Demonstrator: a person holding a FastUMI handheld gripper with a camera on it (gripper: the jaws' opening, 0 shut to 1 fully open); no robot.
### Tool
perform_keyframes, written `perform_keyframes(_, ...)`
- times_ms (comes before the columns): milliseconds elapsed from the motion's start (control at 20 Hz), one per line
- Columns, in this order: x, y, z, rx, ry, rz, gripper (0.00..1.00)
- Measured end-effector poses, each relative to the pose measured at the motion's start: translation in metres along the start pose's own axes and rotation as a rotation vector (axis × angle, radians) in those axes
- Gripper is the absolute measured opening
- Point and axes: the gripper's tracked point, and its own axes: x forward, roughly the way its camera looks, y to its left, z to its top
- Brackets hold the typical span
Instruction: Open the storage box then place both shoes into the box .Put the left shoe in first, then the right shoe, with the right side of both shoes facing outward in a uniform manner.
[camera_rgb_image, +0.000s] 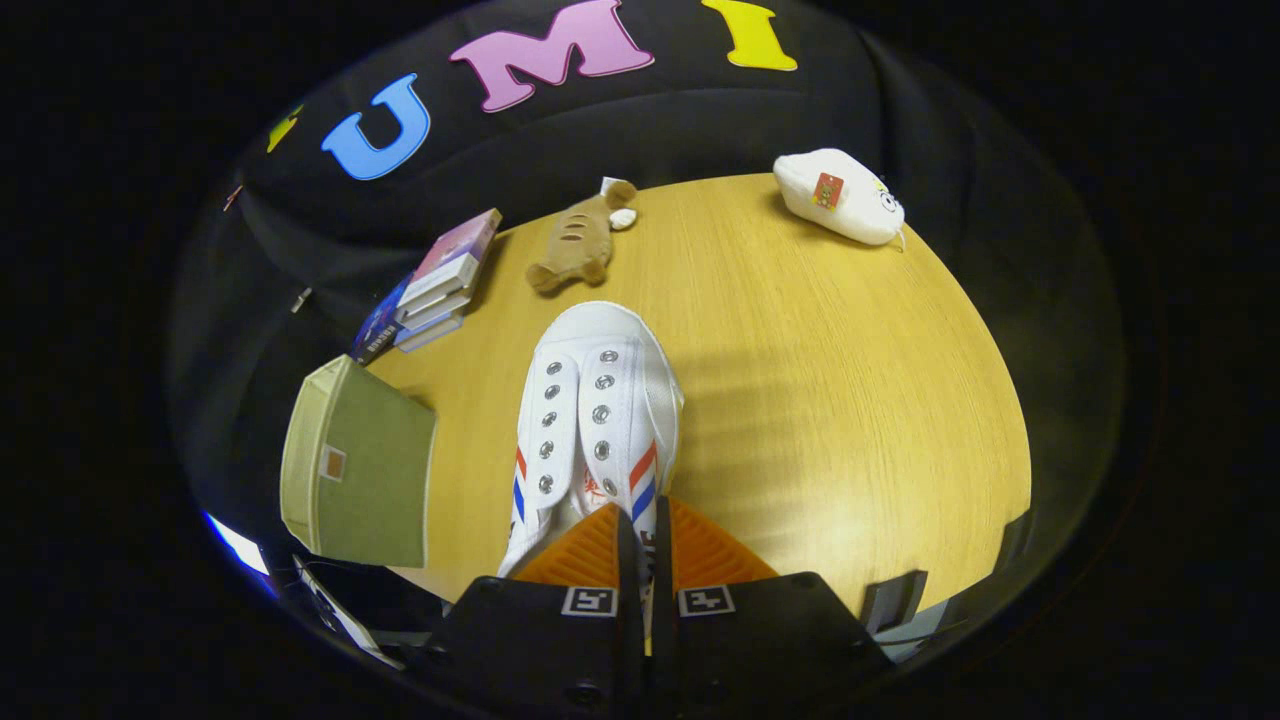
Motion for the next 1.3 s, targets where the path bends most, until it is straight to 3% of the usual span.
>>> perform_keyframes(300,-0.04,0.125,0.018,0.033,-0.07,0.099,0.07)
perform_keyframes(800,-0.037,0.295,0.013,0.017,-0.026,0.197,0.07)
perform_keyframes(1300,0.032,0.356,-0.034,-0.046,0.05,0.127,0.07)
